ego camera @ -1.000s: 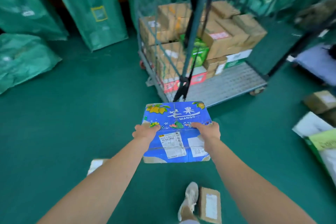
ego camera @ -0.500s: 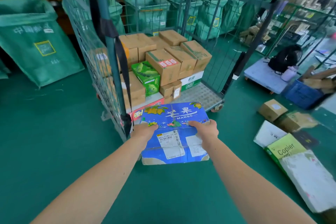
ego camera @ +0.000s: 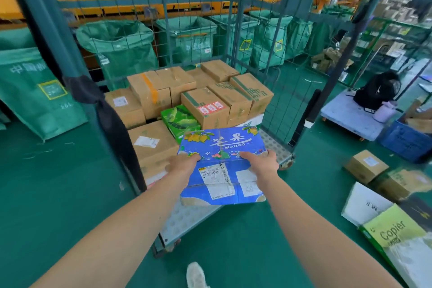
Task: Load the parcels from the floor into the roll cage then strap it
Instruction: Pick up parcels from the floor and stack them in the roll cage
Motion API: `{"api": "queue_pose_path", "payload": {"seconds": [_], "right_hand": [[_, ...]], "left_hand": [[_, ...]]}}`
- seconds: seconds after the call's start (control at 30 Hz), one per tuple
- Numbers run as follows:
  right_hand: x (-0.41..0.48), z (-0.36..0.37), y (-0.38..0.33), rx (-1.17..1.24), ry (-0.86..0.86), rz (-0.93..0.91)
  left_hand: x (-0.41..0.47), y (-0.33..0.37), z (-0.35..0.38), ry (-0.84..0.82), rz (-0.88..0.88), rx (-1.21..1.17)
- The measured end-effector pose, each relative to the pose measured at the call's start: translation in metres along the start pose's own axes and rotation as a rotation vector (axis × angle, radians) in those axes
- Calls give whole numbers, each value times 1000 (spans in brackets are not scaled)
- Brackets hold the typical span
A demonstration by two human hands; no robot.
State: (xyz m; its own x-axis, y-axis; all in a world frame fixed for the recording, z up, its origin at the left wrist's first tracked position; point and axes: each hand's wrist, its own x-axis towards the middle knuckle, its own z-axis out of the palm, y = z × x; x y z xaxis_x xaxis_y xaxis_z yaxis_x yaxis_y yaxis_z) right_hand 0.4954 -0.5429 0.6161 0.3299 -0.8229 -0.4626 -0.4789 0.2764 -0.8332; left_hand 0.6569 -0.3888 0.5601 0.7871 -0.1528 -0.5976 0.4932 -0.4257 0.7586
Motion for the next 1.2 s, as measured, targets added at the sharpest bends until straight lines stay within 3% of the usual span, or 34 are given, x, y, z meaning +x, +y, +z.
{"api": "queue_pose_path", "payload": {"seconds": [0.17,0.33,0.43,0.57,0.67,0.83,1.03,1.2], "right_hand": [[66,36,-51,56,-35,-7],[133,85,-94,88,-97,-44],[164,122,-114,74,-141,-70],[212,188,-127,31,-242,-104],[250,244,-134,-33,-351,-92],[266,313,-176,-124,-534,-89],[298,384,-200,-241,-617,-84],[328,443,-195,-306,-656,-49]], "left_hand": [[55,66,22,35,60,5],[46,137,19,87,134,-20],[84,152,10,168,89,-92],[214,131,-9,300,31,-96],[164,177,-26,341,3,-42],[219,194,-51,535,-95,71],[281,195,-75,656,-205,-183],[335,196,-95,629,-322,-162]]}}
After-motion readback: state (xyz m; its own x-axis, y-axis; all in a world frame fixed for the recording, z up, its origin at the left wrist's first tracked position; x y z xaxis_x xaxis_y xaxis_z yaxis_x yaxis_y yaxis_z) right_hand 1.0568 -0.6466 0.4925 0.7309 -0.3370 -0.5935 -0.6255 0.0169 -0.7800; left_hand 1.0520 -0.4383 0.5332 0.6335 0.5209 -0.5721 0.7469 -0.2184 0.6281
